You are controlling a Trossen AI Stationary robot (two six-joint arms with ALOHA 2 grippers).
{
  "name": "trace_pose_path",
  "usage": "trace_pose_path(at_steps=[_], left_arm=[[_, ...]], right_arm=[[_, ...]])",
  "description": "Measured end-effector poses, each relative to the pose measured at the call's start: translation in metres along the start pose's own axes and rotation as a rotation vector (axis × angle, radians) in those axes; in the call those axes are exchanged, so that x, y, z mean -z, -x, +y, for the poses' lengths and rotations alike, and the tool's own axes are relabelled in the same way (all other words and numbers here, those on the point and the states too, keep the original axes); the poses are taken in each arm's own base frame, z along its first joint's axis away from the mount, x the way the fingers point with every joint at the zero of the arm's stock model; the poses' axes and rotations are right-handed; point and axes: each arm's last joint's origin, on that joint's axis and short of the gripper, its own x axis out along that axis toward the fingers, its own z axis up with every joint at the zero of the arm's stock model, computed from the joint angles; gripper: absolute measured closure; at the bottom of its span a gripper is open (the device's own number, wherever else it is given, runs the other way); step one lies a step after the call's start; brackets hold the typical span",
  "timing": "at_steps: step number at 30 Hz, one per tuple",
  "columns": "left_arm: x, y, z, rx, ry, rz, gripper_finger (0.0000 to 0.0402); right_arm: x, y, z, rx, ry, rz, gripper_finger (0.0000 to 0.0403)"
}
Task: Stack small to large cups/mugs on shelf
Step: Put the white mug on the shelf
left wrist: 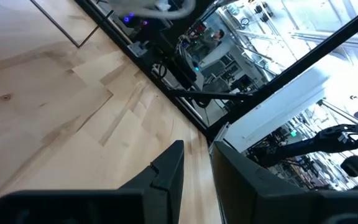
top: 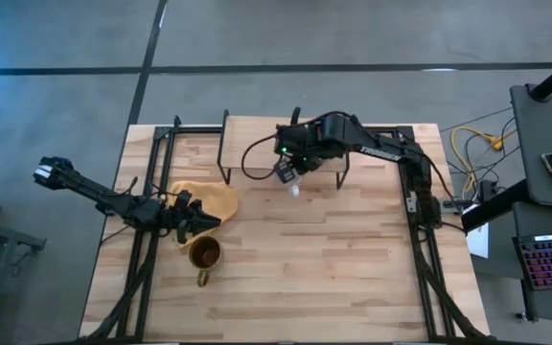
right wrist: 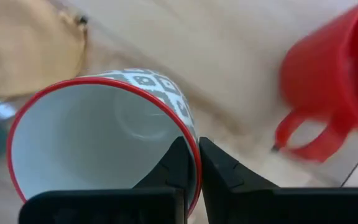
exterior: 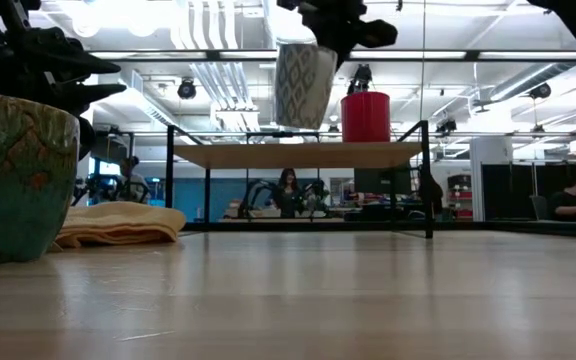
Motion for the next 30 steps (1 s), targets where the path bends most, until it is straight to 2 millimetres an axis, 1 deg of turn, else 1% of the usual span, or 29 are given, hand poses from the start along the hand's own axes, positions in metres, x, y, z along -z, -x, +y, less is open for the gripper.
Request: trace_pose_path(at_steps=[2,6,8,14,17,22,30], left_arm=[[0.0,0.0,0.0,-0.003,-0.001,0.002,0.0331],[0.001,-0.001,0.001,-0.012,-0.005,0.009,0.0331],[0.002,-0.001,0.002,-0.016,-0.007,0.013,0.0331],[0.003,-0.002,0.002,-0.023,-0.007,0.019,0.0331],[0.002,-0.002,0.002,-0.022,-0.006,0.018,0.0331],[0.003,-0.002,0.002,-0.023,-0.003,0.018,0.0331],[0.002,-0.002,0.002,-0.02,0.001,0.016,0.0331]], right_arm=[[-0.003,0.003,-0.001,0.019,0.014,-0.047,0.039],[-0.013,0.01,-0.002,-0.022,0.004,-0.119,0.039],[-0.019,0.009,-0.008,-0.007,-0.012,-0.139,0.039],[-0.043,0.003,-0.032,0.03,-0.064,-0.161,0.039],[-0.051,0.001,-0.038,0.03,-0.068,-0.171,0.039],[-0.06,0.0,-0.044,-0.017,-0.055,-0.169,0.039],[-0.072,-0.005,-0.058,0.009,-0.068,-0.174,0.039]])
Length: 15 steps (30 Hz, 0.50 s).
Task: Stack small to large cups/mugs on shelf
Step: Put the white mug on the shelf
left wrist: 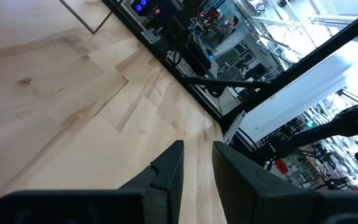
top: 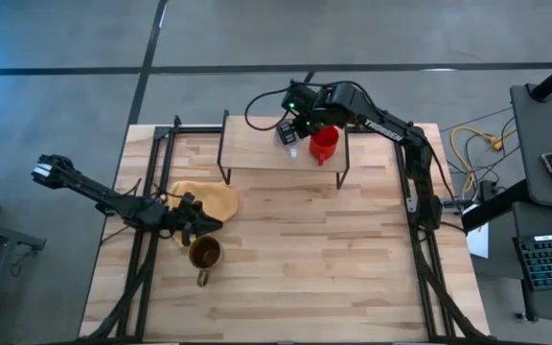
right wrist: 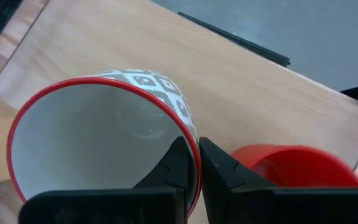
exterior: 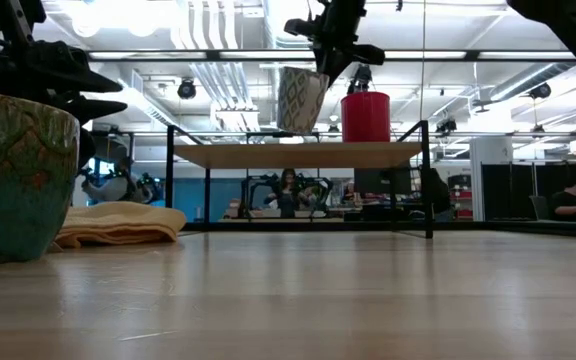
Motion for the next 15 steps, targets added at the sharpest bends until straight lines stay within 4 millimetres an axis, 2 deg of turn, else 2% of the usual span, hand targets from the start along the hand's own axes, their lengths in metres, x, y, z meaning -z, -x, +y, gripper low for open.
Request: trace_pose_path(at_steps=[8,15], left_arm=[[0.0,0.0,0.0,0.0,0.001,0.0,0.0331],[0.0,0.0,0.0,-0.001,0.0,0.001,0.0331]], right_arm=[[-0.004,-0.006,-0.012,0.0,-0.02,0.065,0.0387],[-0.004,-0.007,-0.012,-0.001,-0.02,0.067,0.037]])
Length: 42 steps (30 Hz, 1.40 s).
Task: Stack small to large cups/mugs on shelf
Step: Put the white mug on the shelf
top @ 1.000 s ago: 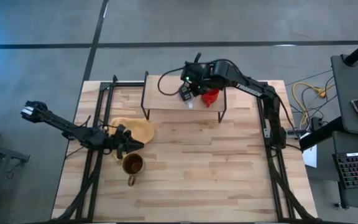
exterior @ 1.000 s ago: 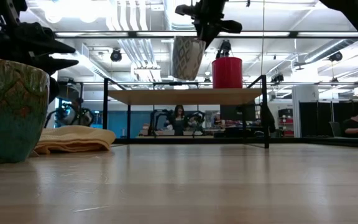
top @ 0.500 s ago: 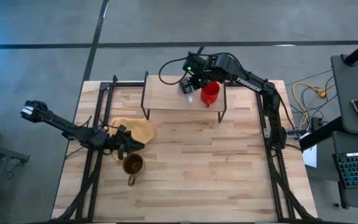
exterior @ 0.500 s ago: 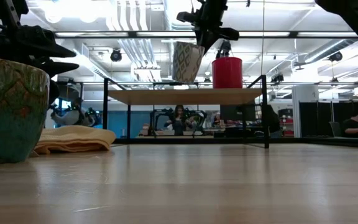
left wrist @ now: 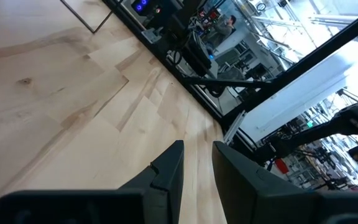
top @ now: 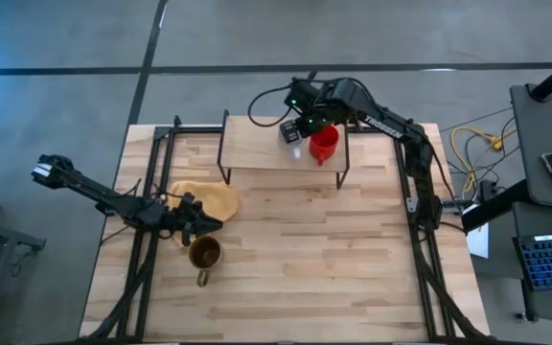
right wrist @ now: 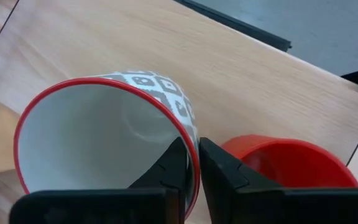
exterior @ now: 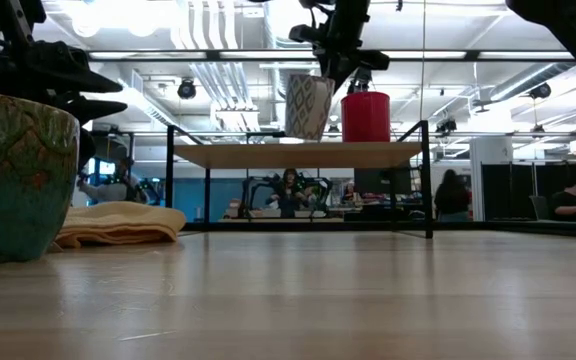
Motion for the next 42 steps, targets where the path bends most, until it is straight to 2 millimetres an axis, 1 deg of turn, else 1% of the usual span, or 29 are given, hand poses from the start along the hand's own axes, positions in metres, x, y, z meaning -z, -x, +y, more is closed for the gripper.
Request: trace_pose_path(at_steps=[9,18,26,42], left_arm=[[0.0,0.0,0.0,-0.001,0.0,0.0,0.0331],[0.0,0.0,0.0,0.001,0.001,-0.001,0.0331],[0.0,0.0,0.0,0.001,0.0,-0.001,0.0331],[0.0,0.0,0.0,0.0,0.0,0.0,0.0331]], right_arm=[[-0.001,-0.005,0.003,-0.032,0.013,0.003,0.0376],[0.001,-0.017,0.004,-0.023,0.026,0.018,0.0375],[-0.001,-0.014,0.005,-0.038,0.026,-0.002,0.0374],[0.001,-0.017,0.005,-0.043,0.035,0.019,0.0374]])
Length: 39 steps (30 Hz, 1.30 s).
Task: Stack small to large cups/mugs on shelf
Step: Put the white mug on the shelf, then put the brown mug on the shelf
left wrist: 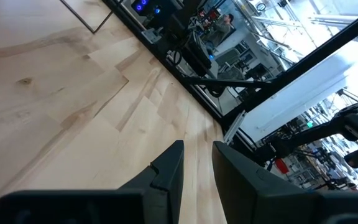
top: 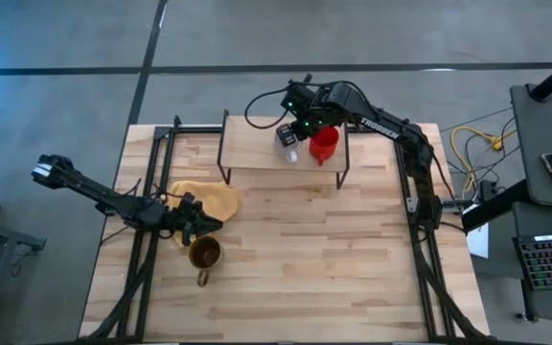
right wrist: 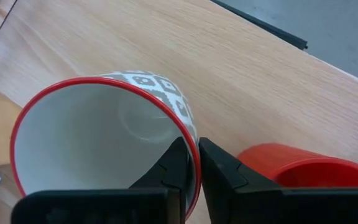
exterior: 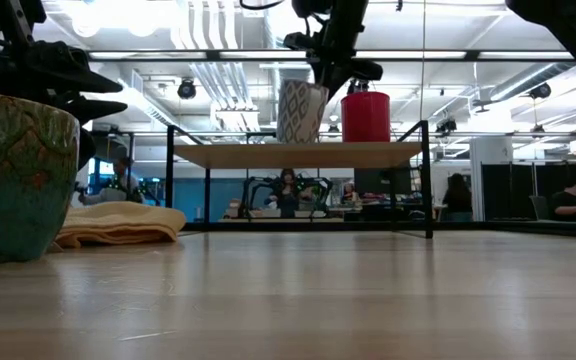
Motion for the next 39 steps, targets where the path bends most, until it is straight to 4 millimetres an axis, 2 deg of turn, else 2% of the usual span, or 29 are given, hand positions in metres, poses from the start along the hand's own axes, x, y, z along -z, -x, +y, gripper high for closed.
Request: trace_pose_path(at_steps=[9,22,31,39], left_arm=[[0.0,0.0,0.0,0.0,0.0,0.0,0.0331],[0.0,0.0,0.0,-0.001,0.0,0.0,0.0331],[0.0,0.0,0.0,0.0,0.0,0.001,0.0331],[0.0,0.0,0.0,-0.001,-0.002,0.0,0.0331]], right_arm=[[0.0,0.0,0.0,-0.002,0.008,-0.002,0.037],[-0.001,0.001,0.0,-0.005,0.018,-0.008,0.0318],[0.0,0.002,0.0,-0.004,0.044,-0.006,0.0299],[-0.005,0.028,-0.002,0.007,0.063,-0.098,0.0296]])
